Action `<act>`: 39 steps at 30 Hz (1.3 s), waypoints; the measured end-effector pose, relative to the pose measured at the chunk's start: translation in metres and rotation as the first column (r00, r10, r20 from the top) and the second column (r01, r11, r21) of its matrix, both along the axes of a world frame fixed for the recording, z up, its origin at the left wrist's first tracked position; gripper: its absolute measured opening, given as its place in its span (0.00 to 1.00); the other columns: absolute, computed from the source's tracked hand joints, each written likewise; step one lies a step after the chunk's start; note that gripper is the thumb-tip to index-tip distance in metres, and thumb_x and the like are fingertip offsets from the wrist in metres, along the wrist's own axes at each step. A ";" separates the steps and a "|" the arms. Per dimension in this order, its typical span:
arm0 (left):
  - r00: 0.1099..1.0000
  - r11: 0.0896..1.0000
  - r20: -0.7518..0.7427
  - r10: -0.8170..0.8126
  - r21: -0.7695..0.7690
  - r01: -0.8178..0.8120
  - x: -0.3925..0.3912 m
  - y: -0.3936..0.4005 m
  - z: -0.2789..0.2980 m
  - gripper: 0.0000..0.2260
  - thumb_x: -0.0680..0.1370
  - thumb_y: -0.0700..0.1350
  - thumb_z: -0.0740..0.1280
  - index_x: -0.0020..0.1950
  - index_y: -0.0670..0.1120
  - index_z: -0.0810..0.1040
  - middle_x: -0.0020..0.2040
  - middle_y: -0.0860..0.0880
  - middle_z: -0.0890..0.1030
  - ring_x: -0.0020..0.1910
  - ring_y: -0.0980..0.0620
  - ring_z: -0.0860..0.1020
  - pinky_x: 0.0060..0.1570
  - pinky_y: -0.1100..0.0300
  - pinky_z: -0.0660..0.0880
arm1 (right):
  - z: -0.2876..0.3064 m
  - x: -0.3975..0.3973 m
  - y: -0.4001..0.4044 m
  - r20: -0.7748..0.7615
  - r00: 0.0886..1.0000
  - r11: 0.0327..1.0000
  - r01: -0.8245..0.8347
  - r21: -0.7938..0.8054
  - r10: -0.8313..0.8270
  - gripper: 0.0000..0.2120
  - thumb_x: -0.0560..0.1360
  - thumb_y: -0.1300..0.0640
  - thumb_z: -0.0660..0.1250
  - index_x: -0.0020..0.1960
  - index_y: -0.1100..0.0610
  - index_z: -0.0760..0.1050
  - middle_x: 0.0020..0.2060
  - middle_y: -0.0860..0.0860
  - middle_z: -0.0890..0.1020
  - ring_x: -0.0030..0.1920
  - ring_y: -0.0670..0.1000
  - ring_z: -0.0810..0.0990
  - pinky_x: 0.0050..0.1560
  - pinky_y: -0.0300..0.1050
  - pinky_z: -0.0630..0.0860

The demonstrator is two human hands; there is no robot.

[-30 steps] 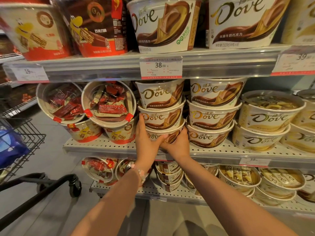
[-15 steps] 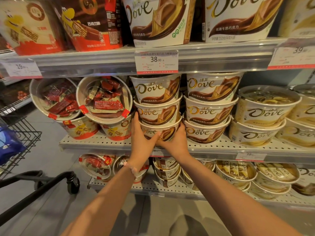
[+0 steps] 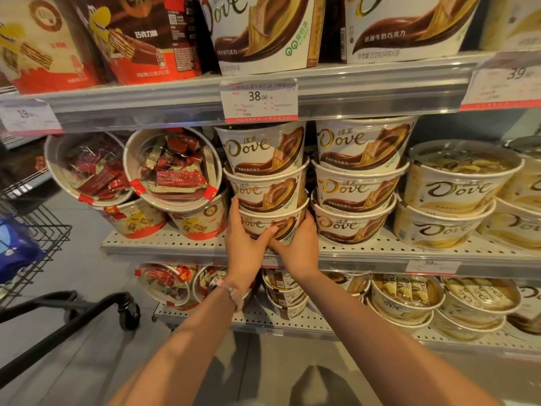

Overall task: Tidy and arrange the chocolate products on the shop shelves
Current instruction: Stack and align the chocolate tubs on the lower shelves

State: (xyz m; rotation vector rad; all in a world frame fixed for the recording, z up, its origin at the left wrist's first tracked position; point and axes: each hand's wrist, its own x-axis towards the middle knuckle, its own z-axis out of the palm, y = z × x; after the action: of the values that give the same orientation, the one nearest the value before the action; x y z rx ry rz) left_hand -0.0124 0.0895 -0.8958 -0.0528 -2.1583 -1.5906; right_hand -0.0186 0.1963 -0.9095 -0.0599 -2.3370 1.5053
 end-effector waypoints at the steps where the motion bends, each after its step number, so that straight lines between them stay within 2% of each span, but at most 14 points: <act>1: 1.000 1.000 0.002 -0.005 -0.009 0.005 0.000 -0.001 0.000 0.42 0.69 0.41 0.75 0.76 0.49 0.54 0.71 0.51 0.67 0.70 0.55 0.66 0.67 0.47 0.67 | -0.001 0.001 -0.001 -0.007 1.000 1.000 0.011 -0.007 -0.011 0.47 0.62 0.49 0.78 0.71 0.62 0.58 0.68 0.57 0.68 0.69 0.54 0.65 0.68 0.52 0.64; 8: 0.999 0.998 -0.017 -0.033 -0.054 0.032 -0.003 -0.011 -0.003 0.42 0.69 0.44 0.76 0.76 0.49 0.54 0.73 0.49 0.64 0.71 0.51 0.64 0.68 0.46 0.65 | -0.003 0.002 -0.005 0.016 0.998 0.995 0.056 0.082 -0.058 0.49 0.63 0.46 0.77 0.73 0.62 0.54 0.69 0.58 0.66 0.70 0.55 0.63 0.71 0.49 0.61; 11: 0.999 0.999 -0.022 -0.027 -0.029 0.026 -0.003 -0.009 -0.004 0.41 0.68 0.43 0.76 0.75 0.50 0.55 0.73 0.49 0.64 0.71 0.50 0.65 0.68 0.47 0.66 | -0.003 0.001 0.002 0.041 0.999 0.992 -0.027 0.126 0.022 0.49 0.65 0.48 0.77 0.74 0.62 0.51 0.71 0.58 0.63 0.72 0.54 0.60 0.71 0.49 0.59; 14: 0.999 1.000 -0.043 -0.020 -0.002 0.020 -0.004 -0.010 -0.005 0.41 0.68 0.40 0.76 0.74 0.50 0.56 0.71 0.50 0.66 0.69 0.51 0.67 0.66 0.55 0.68 | -0.001 0.000 0.014 0.039 0.988 0.984 -0.153 0.095 0.150 0.48 0.67 0.51 0.76 0.75 0.62 0.50 0.73 0.57 0.60 0.73 0.54 0.57 0.72 0.50 0.58; 18: 0.998 1.000 -0.061 -0.006 0.007 0.007 -0.006 -0.006 -0.003 0.40 0.69 0.39 0.75 0.75 0.46 0.56 0.70 0.51 0.66 0.68 0.54 0.67 0.64 0.65 0.68 | 0.001 -0.003 0.030 0.020 0.951 0.951 -0.309 -0.033 0.309 0.41 0.71 0.55 0.72 0.75 0.61 0.52 0.72 0.55 0.64 0.73 0.52 0.60 0.72 0.51 0.59; 21: 0.993 1.000 -0.116 0.014 0.010 -0.013 0.007 0.000 -0.006 0.37 0.71 0.39 0.73 0.75 0.46 0.57 0.68 0.55 0.68 0.65 0.59 0.69 0.57 0.74 0.69 | -0.001 0.003 0.040 0.003 0.911 0.896 -0.405 -0.182 0.412 0.35 0.74 0.60 0.67 0.75 0.58 0.53 0.71 0.54 0.66 0.71 0.50 0.65 0.71 0.51 0.63; 24: 0.994 0.996 -0.083 0.064 0.071 -0.058 0.034 0.007 -0.027 0.36 0.72 0.41 0.72 0.74 0.56 0.56 0.64 0.64 0.69 0.60 0.65 0.71 0.51 0.71 0.73 | -0.015 0.024 0.050 -0.139 0.925 0.927 -0.367 -0.083 0.354 0.26 0.76 0.61 0.65 0.71 0.56 0.61 0.65 0.50 0.70 0.66 0.49 0.70 0.67 0.44 0.69; 27: 0.993 0.994 -0.060 0.098 -0.036 -0.100 0.052 0.011 -0.060 0.27 0.70 0.35 0.72 0.61 0.57 0.66 0.51 0.51 0.73 0.45 0.61 0.74 0.43 0.72 0.72 | -0.041 0.048 0.058 -0.243 0.914 0.941 -0.337 -0.010 0.325 0.14 0.76 0.58 0.63 0.61 0.51 0.69 0.52 0.43 0.75 0.53 0.41 0.76 0.52 0.32 0.72; 29: 1.000 0.998 -0.010 0.007 -0.061 -0.007 0.057 0.007 -0.090 0.17 0.71 0.31 0.69 0.50 0.50 0.69 0.41 0.45 0.71 0.36 0.58 0.71 0.39 0.71 0.71 | -0.068 0.055 0.063 -0.172 0.933 0.947 -0.322 -0.013 0.315 0.07 0.77 0.59 0.63 0.54 0.52 0.73 0.43 0.44 0.78 0.43 0.41 0.77 0.44 0.33 0.72; 32: 0.989 0.972 0.151 0.010 -0.233 0.025 0.054 0.000 -0.137 0.13 0.71 0.36 0.72 0.45 0.46 0.68 0.35 0.51 0.70 0.33 0.57 0.71 0.36 0.64 0.71 | -0.117 0.053 0.065 0.100 0.946 0.949 -0.313 0.041 0.308 0.04 0.75 0.61 0.64 0.47 0.53 0.74 0.36 0.44 0.78 0.37 0.43 0.76 0.40 0.38 0.70; 34: 0.965 0.955 0.261 0.021 -0.290 0.057 0.049 0.001 -0.168 0.16 0.67 0.37 0.75 0.42 0.47 0.68 0.33 0.53 0.69 0.33 0.59 0.70 0.36 0.64 0.71 | -0.148 0.048 0.061 0.339 0.901 0.944 -0.317 0.087 0.272 0.06 0.74 0.61 0.66 0.51 0.57 0.75 0.41 0.50 0.80 0.45 0.51 0.80 0.44 0.41 0.71; 36: 0.926 0.950 0.377 0.018 -0.295 0.102 0.041 0.007 -0.193 0.16 0.65 0.37 0.76 0.44 0.43 0.70 0.35 0.51 0.71 0.37 0.51 0.73 0.42 0.52 0.75 | -0.176 0.041 0.056 0.519 0.823 0.945 -0.316 0.084 0.229 0.15 0.74 0.59 0.66 0.60 0.60 0.73 0.52 0.55 0.80 0.54 0.55 0.79 0.47 0.39 0.69; 37: 0.913 0.952 0.408 0.015 -0.286 0.112 0.036 0.007 -0.203 0.17 0.65 0.36 0.76 0.47 0.40 0.72 0.38 0.48 0.74 0.40 0.47 0.75 0.44 0.47 0.76 | -0.188 0.037 0.053 0.562 0.798 0.949 -0.308 0.069 0.218 0.17 0.75 0.58 0.66 0.62 0.61 0.71 0.56 0.56 0.79 0.56 0.56 0.77 0.47 0.39 0.68; 39: 0.891 0.960 0.454 -0.013 -0.242 0.138 0.021 0.006 -0.220 0.21 0.64 0.38 0.78 0.53 0.37 0.75 0.46 0.45 0.80 0.46 0.46 0.79 0.47 0.46 0.77 | -0.208 0.027 0.048 0.573 0.793 0.958 -0.283 0.047 0.206 0.21 0.73 0.58 0.67 0.65 0.62 0.70 0.62 0.58 0.75 0.60 0.58 0.75 0.51 0.42 0.69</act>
State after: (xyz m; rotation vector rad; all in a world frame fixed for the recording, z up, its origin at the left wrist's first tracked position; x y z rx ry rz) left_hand 0.0084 0.0954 -1.1158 0.1651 -2.7540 -1.4439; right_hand 0.0084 0.2441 -1.1176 -0.2009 -3.0145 1.6128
